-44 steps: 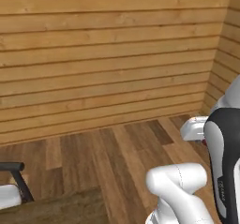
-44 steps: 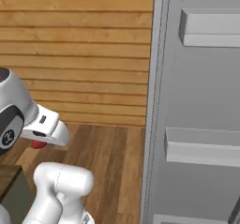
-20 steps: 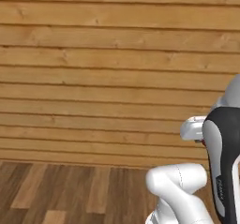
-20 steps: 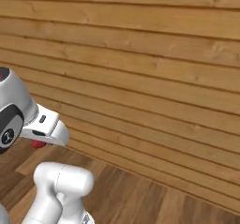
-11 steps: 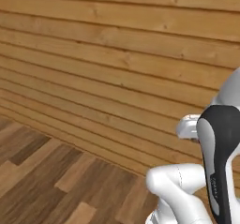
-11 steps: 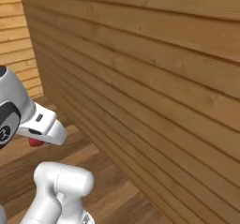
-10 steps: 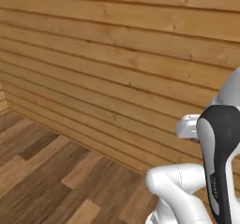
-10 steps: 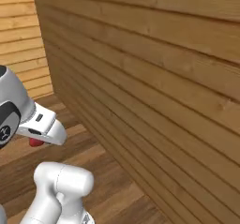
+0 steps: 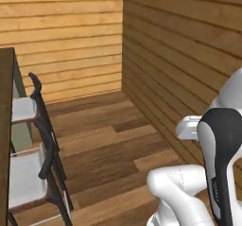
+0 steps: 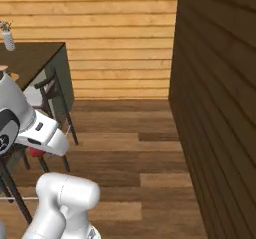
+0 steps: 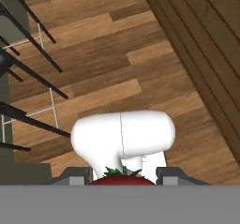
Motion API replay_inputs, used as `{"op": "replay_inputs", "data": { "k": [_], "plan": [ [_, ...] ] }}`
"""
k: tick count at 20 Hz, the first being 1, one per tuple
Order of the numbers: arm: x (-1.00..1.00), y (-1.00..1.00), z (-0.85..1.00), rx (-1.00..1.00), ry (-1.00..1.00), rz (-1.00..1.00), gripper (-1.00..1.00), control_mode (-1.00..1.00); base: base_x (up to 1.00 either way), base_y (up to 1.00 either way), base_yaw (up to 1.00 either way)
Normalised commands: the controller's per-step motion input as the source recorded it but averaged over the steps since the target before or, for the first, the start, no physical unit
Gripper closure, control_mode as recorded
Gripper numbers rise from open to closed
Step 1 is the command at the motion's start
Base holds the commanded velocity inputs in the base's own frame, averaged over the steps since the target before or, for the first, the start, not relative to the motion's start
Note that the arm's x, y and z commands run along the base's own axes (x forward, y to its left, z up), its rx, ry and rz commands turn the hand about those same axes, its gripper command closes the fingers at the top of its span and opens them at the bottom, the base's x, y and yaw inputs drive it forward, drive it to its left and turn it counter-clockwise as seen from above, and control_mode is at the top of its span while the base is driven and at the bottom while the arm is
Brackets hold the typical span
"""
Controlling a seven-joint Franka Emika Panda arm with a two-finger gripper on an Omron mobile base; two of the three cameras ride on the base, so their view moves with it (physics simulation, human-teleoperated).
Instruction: Take the strawberry from the fridge and place it on top of the pancake, located on the dining counter.
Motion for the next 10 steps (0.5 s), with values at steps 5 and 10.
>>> {"op": "replay_inputs", "data": {
  "k": [5,10],
  "plan": [
    [0.00,0.00,0.00,0.00,0.00,0.00,1.00,1.00,0.25,-0.02,0.97],
    [0.00,0.00,0.00,0.00,0.00,0.00,1.00,1.00,0.62,-0.21,0.86]
  ]
}}
